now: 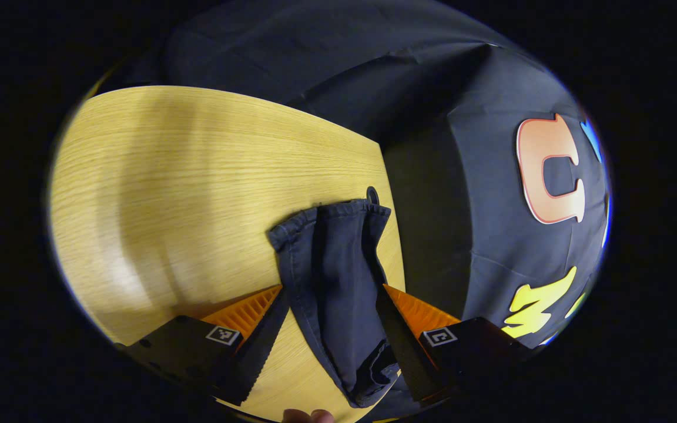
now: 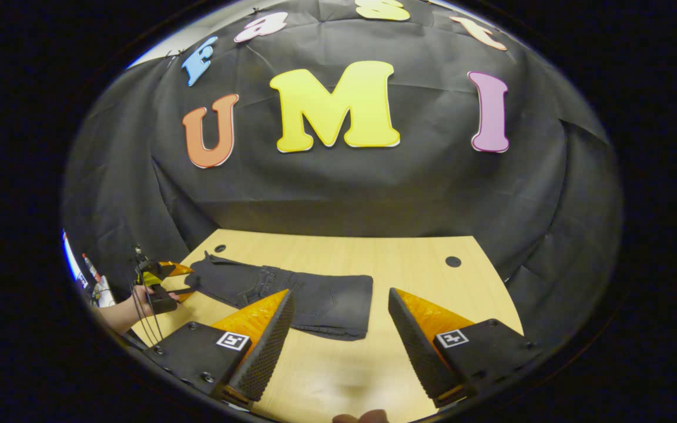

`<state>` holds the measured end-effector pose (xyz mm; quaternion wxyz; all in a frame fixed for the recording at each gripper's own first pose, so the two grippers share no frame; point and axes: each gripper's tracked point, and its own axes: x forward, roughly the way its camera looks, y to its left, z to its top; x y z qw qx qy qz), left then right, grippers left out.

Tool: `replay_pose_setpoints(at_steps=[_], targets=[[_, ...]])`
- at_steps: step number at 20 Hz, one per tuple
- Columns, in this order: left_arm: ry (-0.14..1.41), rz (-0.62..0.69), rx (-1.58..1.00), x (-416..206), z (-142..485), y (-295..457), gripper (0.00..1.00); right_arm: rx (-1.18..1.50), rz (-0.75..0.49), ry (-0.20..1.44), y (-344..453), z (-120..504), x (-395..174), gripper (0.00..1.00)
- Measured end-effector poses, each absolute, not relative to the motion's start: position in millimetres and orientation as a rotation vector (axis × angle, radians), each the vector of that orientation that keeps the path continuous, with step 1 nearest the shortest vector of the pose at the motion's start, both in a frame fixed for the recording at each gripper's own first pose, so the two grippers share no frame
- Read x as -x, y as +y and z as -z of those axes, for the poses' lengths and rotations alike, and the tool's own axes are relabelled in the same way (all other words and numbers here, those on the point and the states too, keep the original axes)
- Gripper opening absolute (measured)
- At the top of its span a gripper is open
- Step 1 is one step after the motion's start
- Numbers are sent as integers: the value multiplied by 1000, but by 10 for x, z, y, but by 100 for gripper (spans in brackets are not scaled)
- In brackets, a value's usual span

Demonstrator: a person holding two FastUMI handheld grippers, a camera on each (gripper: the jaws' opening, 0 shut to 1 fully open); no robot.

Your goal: Grasp the waist and the cuffs of the jeans and fold them to make the two legs overlap; first hold the waist and fold one-third of the jeans toward the cuffs, then hold the cuffs and fold the remaining one-third in the same direction to finish folding.

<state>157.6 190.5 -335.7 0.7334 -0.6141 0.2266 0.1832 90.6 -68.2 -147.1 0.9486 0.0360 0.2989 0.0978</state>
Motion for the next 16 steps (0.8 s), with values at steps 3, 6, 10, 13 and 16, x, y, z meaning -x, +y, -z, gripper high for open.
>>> replay_pose_setpoints(at_steps=[3,6,10,13,16], targets=[[446,-378,1439,-1814,3338,1955,97,-62,-186,629,-725,1542,-933,94],[414,-373,1461,-1971,3366,1944,94,-56,-166,646,-808,1572,-913,94],[469,-408,1418,-1934,3564,1951,51,-76,-136,636,-918,1521,-875,94],[464,-397,1415,-1939,3526,1942,14,-86,-116,634,-998,1494,-772,94],[426,-360,1382,-1977,3288,1897,11,-95,-92,616,-1089,1407,-627,94]])
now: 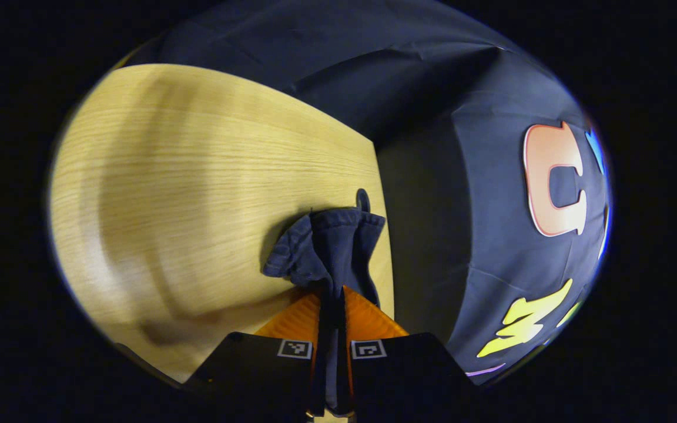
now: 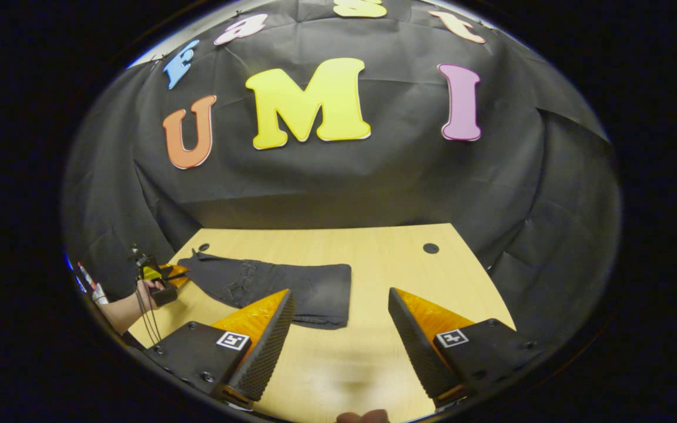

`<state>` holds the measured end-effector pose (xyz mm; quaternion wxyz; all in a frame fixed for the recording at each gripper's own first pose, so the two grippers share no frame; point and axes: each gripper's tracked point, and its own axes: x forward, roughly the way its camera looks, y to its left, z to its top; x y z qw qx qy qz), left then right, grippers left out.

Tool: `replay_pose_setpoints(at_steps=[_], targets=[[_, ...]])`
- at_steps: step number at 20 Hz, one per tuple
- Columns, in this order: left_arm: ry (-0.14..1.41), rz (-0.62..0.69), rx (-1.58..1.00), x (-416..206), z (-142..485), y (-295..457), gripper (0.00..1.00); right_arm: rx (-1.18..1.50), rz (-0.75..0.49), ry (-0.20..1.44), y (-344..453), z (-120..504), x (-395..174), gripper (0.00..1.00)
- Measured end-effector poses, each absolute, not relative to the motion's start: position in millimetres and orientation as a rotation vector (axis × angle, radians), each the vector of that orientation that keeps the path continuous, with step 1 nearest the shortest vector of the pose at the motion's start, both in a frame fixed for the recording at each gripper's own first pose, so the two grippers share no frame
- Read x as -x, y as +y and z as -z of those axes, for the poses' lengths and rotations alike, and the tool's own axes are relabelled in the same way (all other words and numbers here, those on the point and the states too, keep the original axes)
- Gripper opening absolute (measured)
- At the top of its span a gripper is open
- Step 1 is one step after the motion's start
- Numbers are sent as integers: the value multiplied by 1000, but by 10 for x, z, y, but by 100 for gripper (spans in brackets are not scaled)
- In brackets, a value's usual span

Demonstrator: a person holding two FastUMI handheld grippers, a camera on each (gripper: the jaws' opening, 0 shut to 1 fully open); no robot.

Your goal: Grasp the waist and the cuffs of the jeans and fold them to make the two legs overlap; first hold the waist and fold one-third of the jeans toward the cuffs, then hold the cuffs and fold the remaining one-third in the same direction to finish folding.

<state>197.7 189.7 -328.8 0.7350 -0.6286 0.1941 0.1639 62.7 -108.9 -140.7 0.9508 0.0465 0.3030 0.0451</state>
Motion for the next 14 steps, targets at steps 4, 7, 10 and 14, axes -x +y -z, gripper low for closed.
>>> replay_pose_setpoints(at_steps=[4,7,10,14], targets=[[385,-274,1247,-2017,2704,1715,8,-138,-52,565,-1175,1235,-428,99],[362,-219,1157,-2020,2260,1456,8,-151,-46,545,-1213,1143,-197,100],[332,-152,1076,-2053,1833,1071,8,-162,-25,521,-1310,1058,3,94],[337,-63,967,-2167,1481,345,8,-182,13,479,-1447,917,237,94]])
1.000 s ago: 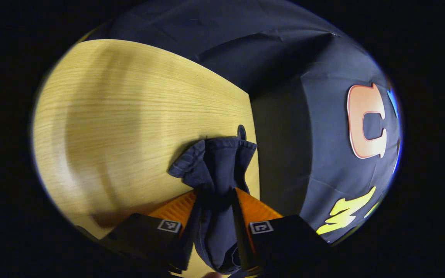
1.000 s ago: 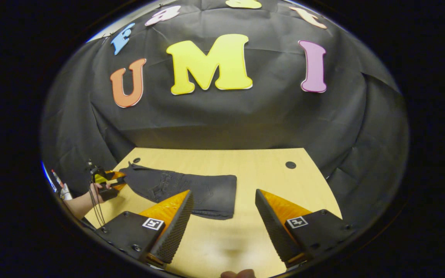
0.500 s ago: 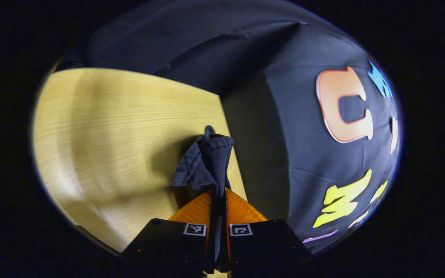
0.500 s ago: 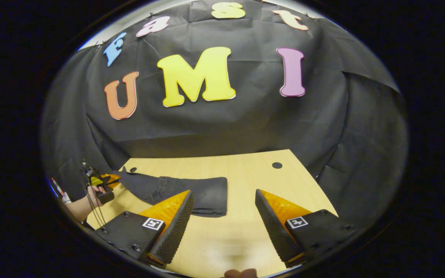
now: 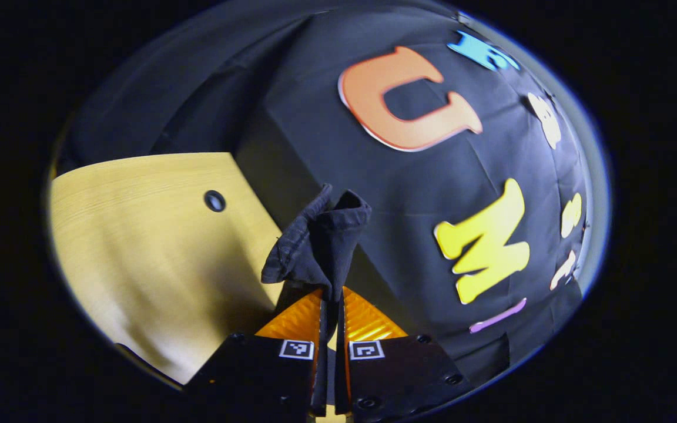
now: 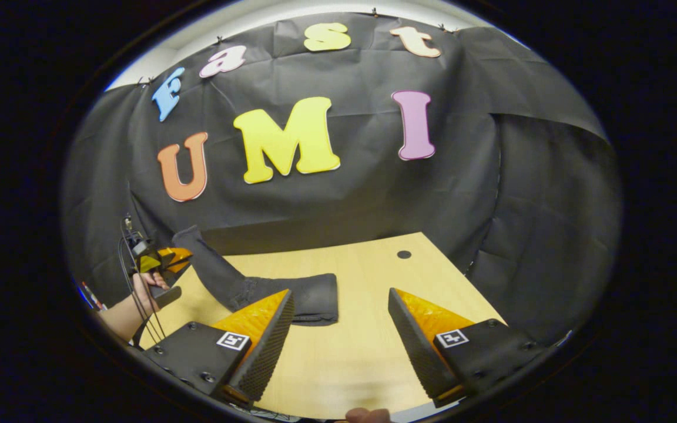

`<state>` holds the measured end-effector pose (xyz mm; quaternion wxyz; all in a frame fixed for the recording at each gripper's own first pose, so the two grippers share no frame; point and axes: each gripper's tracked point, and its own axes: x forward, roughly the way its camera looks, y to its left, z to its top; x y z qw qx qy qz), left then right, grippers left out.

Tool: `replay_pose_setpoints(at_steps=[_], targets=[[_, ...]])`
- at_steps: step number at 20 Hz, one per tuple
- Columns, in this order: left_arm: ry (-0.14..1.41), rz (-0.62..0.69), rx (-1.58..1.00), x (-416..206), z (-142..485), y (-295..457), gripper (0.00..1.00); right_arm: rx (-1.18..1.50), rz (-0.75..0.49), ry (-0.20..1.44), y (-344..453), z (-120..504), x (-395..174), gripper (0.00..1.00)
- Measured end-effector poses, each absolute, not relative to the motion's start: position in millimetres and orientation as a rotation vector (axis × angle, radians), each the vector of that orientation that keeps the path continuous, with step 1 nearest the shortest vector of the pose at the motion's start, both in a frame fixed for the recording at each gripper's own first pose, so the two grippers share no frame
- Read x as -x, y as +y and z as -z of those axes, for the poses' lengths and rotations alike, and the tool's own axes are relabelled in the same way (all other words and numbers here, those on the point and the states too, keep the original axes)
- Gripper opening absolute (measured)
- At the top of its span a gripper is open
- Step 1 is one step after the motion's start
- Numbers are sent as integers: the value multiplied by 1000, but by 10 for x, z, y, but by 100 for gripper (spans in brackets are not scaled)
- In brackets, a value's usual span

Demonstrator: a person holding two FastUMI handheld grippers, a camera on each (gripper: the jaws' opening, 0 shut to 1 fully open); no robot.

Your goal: Grasp the waist and the cuffs of the jeans and fold them to make the two legs overlap; first hold the waist and fold one-third of the jeans toward the cuffs, then hold the cuffs and fold the remaining one-third in the same direction to finish folding.

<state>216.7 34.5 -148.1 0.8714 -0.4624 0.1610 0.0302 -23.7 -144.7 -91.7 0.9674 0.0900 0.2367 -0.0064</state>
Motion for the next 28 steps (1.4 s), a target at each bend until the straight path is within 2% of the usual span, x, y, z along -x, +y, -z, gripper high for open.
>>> replay_pose_setpoints(at_steps=[2,5,6,9,10,13,14,15,17,18,19,20,21,22,23,24,26,28], targets=[[353,-21,908,-2219,1412,-64,8,-173,38,470,-1564,904,371,94],[400,41,815,-2267,1458,-674,8,-179,95,471,-1782,934,557,100],[421,56,781,-2269,1499,-857,8,-183,119,474,-1871,967,611,99],[477,88,643,-2283,1818,-1351,8,-204,191,495,-2151,1069,791,94],[494,91,593,-2284,1952,-1496,8,-210,213,504,-2245,1119,857,99],[526,86,439,-2258,2305,-1719,8,-208,265,546,-2431,1259,973,99],[539,83,379,-2218,2442,-1768,8,-210,275,562,-2471,1319,995,94],[556,83,315,-2168,2583,-1803,8,-214,282,577,-2509,1373,1001,99],[600,85,200,-2091,2856,-1865,10,-225,286,600,-2532,1447,1007,99],[618,85,157,-2036,2985,-1874,12,-226,282,608,-2524,1477,1007,94],[620,83,129,-2008,3041,-1873,14,-221,275,616,-2518,1495,1005,100],[611,81,113,-2014,3054,-1886,19,-216,266,623,-2490,1516,984,94],[605,87,107,-2026,3055,-1928,22,-209,257,625,-2464,1518,954,99],[602,108,115,-2035,3042,-2007,33,-202,249,623,-2442,1506,915,94],[602,134,124,-2018,3023,-2104,50,-198,242,620,-2423,1486,889,99],[598,133,104,-2007,2990,-2119,66,-197,237,617,-2418,1476,881,94],[592,146,87,-1955,2957,-2161,100,-197,230,608,-2402,1449,855,94],[587,163,118,-1910,2881,-2216,100,-195,224,601,-2390,1423,861,94]])
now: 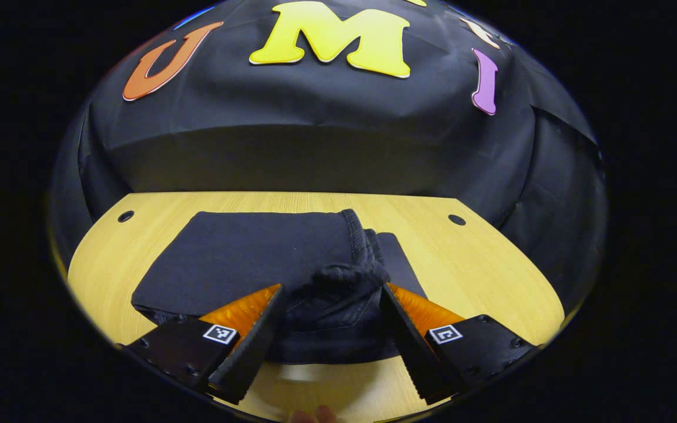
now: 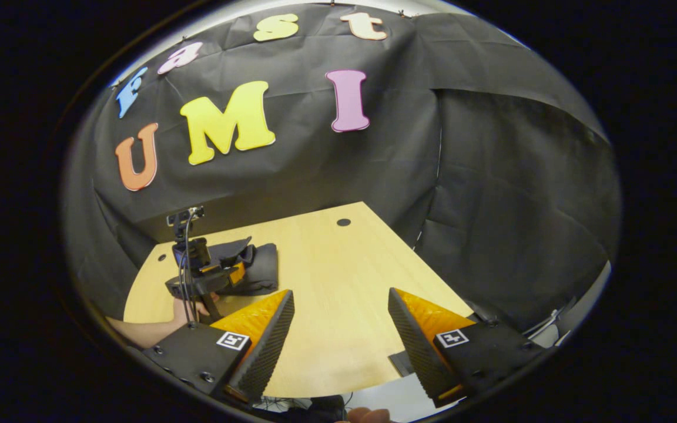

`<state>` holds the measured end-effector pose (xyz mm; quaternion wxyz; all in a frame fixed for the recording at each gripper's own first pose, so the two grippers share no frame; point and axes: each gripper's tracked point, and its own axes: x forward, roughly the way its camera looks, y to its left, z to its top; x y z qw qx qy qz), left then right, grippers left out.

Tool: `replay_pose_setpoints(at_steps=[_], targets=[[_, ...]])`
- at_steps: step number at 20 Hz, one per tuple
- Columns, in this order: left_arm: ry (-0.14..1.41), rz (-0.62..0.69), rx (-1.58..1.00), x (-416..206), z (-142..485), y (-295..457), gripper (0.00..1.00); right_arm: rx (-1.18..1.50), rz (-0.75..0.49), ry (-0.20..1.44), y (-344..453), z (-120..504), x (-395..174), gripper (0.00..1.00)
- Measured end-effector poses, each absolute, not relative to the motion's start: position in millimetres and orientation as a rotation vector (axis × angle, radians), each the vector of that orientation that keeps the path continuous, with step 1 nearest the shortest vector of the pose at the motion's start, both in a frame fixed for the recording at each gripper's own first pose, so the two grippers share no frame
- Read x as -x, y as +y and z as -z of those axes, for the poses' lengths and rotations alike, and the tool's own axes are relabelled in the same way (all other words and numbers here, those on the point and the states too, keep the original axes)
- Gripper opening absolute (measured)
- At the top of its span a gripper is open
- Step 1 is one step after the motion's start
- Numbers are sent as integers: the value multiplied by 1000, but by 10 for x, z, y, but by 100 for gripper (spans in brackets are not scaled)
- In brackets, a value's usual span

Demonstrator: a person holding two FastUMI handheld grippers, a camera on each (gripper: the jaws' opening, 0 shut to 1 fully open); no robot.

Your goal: Grasp the waist and the cuffs of the jeans and fold them to make the two legs overlap; first hold the waist and fold one-third of the jeans toward the cuffs, then hold the cuffs and fold the remaining one-third in the same direction to finish folding.

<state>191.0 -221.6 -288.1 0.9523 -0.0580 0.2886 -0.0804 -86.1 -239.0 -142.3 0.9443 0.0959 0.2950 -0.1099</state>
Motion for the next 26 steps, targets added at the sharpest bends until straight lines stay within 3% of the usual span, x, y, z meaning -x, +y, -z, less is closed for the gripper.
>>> replay_pose_setpoints(at_steps=[6,7,8,15,17,18,22,26], targets=[[491,187,159,-1773,2220,-2001,100,-148,131,514,-1995,1128,574,99],[463,181,164,-1745,2021,-1906,100,-138,109,485,-1881,1032,465,94],[431,175,181,-1700,1802,-1815,100,-132,87,457,-1744,1019,398,99],[194,65,129,-1269,184,-949,98,-75,-34,156,-822,210,-348,99],[135,29,107,-1152,-170,-749,98,-50,-64,90,-587,20,-426,94],[113,19,102,-1074,-299,-667,98,-47,-78,72,-500,-29,-421,99],[54,4,111,-621,-612,-481,100,-66,-101,7,-170,-202,-359,94],[48,-23,113,-265,-425,-348,98,-11,-111,-27,-15,-202,-205,94]])
